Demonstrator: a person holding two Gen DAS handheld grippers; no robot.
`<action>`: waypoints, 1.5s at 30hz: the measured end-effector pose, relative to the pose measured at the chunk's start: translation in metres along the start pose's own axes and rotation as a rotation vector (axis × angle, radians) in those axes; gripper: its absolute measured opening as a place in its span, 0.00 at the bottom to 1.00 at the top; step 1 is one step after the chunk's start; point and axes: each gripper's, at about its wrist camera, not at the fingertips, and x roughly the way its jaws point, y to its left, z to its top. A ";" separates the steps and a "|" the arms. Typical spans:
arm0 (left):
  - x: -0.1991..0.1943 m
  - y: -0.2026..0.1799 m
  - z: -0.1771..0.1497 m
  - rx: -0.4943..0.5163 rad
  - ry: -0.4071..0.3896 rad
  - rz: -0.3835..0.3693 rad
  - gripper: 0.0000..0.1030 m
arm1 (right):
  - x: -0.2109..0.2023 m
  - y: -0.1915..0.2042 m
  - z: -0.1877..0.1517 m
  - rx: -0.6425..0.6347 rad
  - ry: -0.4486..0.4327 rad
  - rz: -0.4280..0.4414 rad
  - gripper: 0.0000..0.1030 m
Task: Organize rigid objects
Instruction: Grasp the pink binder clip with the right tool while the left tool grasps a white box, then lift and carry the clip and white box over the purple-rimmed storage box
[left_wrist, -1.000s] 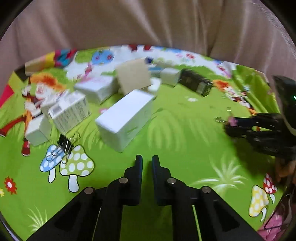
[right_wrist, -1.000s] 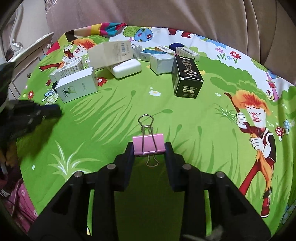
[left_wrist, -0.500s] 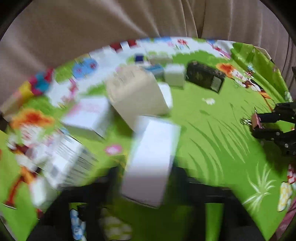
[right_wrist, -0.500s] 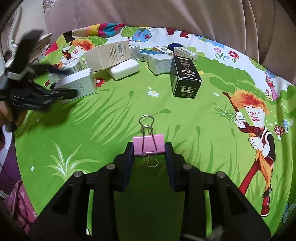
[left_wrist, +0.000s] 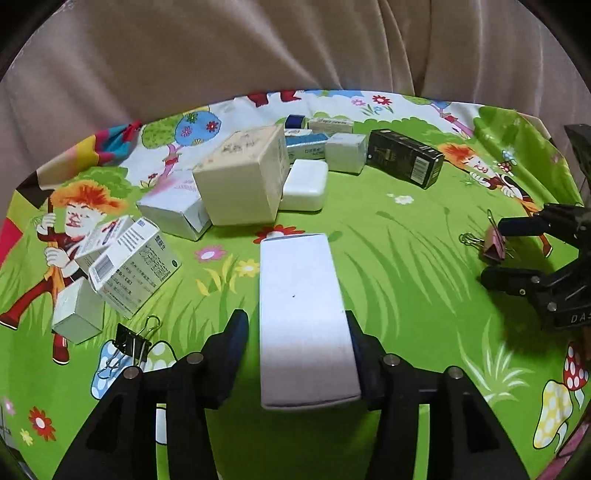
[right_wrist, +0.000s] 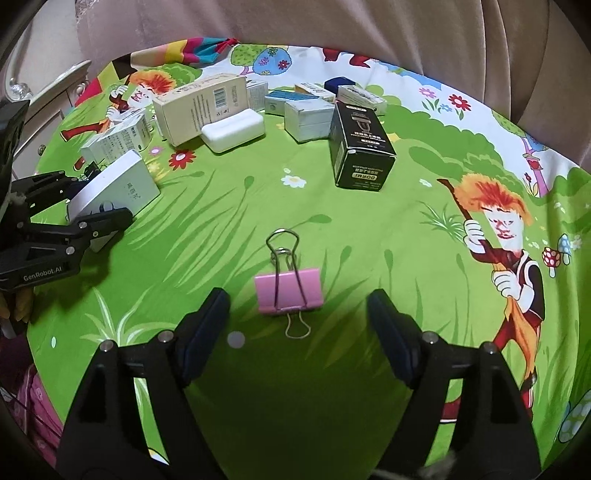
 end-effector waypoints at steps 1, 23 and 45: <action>0.000 0.002 0.000 -0.011 -0.004 -0.001 0.55 | 0.001 -0.001 0.002 0.003 0.001 -0.004 0.79; -0.201 -0.037 -0.015 -0.143 -0.534 0.114 0.35 | -0.206 0.069 -0.038 -0.008 -0.796 -0.195 0.36; -0.288 0.011 -0.061 -0.292 -0.715 0.261 0.36 | -0.283 0.144 -0.034 -0.167 -1.010 -0.150 0.36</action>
